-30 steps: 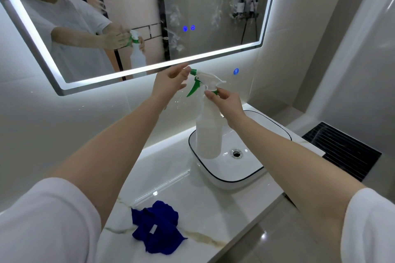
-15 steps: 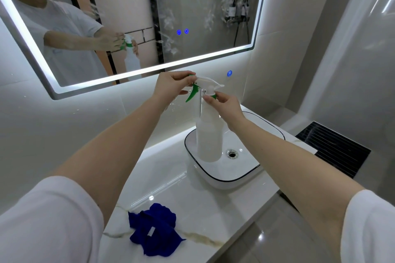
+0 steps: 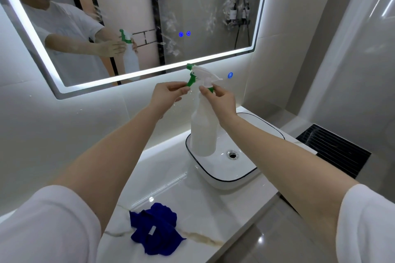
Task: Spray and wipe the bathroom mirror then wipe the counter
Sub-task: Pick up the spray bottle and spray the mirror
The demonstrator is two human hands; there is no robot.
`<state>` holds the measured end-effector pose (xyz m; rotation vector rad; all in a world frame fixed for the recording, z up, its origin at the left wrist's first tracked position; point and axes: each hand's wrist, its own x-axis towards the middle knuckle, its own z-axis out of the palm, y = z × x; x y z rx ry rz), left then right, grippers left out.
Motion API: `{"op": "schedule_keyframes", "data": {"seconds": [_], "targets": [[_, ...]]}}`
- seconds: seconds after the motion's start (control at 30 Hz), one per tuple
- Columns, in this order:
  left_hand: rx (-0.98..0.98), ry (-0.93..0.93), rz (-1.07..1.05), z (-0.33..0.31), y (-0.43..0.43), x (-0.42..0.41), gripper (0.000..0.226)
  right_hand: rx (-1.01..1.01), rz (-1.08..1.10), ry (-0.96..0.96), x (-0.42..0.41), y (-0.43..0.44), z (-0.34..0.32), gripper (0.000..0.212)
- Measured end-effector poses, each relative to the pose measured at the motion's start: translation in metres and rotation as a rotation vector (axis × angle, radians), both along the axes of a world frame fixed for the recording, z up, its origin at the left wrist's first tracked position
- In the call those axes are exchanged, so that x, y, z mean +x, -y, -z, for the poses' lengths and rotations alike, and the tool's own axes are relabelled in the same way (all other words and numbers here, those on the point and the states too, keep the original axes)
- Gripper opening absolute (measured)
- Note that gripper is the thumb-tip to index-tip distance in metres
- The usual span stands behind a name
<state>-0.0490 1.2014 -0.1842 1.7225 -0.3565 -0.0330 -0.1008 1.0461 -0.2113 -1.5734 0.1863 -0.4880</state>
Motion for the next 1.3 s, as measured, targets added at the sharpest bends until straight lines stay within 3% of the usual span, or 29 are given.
{"op": "schedule_keyframes", "data": {"seconds": [0.23,0.3,0.47,0.6,0.77,0.83,0.97,1.03,1.17,1.3], "targets": [[-0.108,-0.071,0.026,-0.004,-0.019,-0.002,0.031,0.123,-0.140,-0.019,-0.002,-0.010,-0.007,0.062],[-0.147,-0.066,0.027,-0.009,-0.025,0.000,0.029,0.132,-0.171,-0.008,0.001,-0.017,-0.015,0.059],[-0.174,-0.056,-0.026,-0.020,-0.034,0.000,0.017,0.198,-0.241,0.037,0.006,-0.034,-0.030,0.028],[-0.205,-0.027,-0.119,-0.017,-0.032,-0.001,0.022,0.287,-0.126,0.037,0.012,-0.055,-0.027,0.043],[-0.016,-0.040,0.028,-0.001,-0.037,-0.003,0.074,0.341,-0.075,0.077,0.018,-0.074,-0.038,0.055],[0.035,-0.074,0.039,0.002,-0.044,-0.005,0.086,0.309,-0.058,0.108,0.022,-0.075,-0.045,0.045],[0.323,0.023,0.059,0.010,-0.053,-0.010,0.100,0.171,-0.019,0.148,0.029,-0.079,-0.057,0.030],[0.365,0.082,0.061,0.014,-0.051,-0.011,0.102,0.099,-0.007,0.170,0.032,-0.081,-0.060,0.023],[0.327,0.123,-0.021,0.016,-0.048,-0.006,0.084,0.070,0.010,0.189,0.038,-0.081,-0.060,0.025],[0.304,0.060,0.032,0.013,-0.057,0.003,0.088,-0.013,-0.090,0.137,0.047,-0.072,-0.064,0.061]]}}
